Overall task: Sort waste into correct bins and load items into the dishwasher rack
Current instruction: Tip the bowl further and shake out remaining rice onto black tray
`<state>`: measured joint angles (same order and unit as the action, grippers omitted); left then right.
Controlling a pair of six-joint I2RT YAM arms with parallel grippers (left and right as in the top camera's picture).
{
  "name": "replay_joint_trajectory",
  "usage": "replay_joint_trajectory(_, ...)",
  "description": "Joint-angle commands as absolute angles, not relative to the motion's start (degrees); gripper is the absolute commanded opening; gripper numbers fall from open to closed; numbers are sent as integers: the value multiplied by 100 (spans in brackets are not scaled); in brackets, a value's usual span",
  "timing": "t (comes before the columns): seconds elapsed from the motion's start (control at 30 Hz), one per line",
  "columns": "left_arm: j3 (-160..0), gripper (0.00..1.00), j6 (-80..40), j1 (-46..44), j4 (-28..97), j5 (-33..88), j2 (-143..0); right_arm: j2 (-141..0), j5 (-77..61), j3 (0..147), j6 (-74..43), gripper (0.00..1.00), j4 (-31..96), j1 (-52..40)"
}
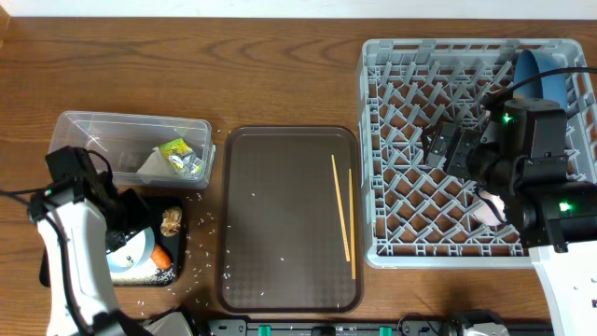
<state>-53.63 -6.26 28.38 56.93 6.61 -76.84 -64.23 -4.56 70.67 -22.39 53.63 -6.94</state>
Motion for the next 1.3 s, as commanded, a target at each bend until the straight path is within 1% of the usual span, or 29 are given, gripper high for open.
replay_joint_trajectory(0.0,-5450,42,-744,2818,5636,532,-8018,-6364,-495,7091,-2311,99,5332,-681)
replay_joint_trajectory(0.03,-5441,39,-819,2818,5610,534,-8099,-6364,-495,7091,-2311,99,5321,-681)
replay_joint_trajectory(0.07,-5419,38,-873,2818,5557,532,-8178,-6364,-495,7091,-2311,99,5312,-681)
replay_joint_trajectory(0.2,-5256,37,-873,2818,5203,539,-8396,-6364,-495,7091,-2311,99,5317,-681)
replay_joint_trajectory(0.23,-5238,35,-873,2818,5188,554,-8418,-6364,-495,7091,-2311,99,5317,-681)
replay_joint_trajectory(0.27,-5229,30,-891,2818,5192,554,-8440,-6364,-495,7091,-2311,99,5315,-681)
replay_joint_trajectory(0.3,-5229,27,-891,2818,5192,556,-8451,-6364,-495,7091,-2311,99,5312,-681)
replay_joint_trajectory(0.57,-5122,23,-895,2818,4849,554,-8514,-6364,-497,7091,-2311,99,5315,-681)
replay_joint_trajectory(0.63,-5052,20,-937,2814,4781,554,-8549,-6364,-497,7091,-2311,99,5315,-681)
replay_joint_trajectory(0.87,-4993,19,-980,2814,4609,552,-8571,-6364,-497,7091,-2311,99,5315,-681)
replay_joint_trajectory(0.9,-4980,15,-980,2814,4593,552,-8571,-6364,-497,7091,-2311,99,5315,-681)
replay_joint_trajectory(1.0,-4923,12,-1000,2814,4528,552,-8571,-6364,-495,7091,-2311,99,5315,-681)
replay_joint_trajectory(1.07,-4842,7,-1000,2814,4447,550,-8571,-6364,-495,7091,-2311,99,5315,-681)
replay_joint_trajectory(1.27,-4696,6,-1066,2814,4451,554,-8527,-6364,-495,7091,-2311,99,5312,-681)
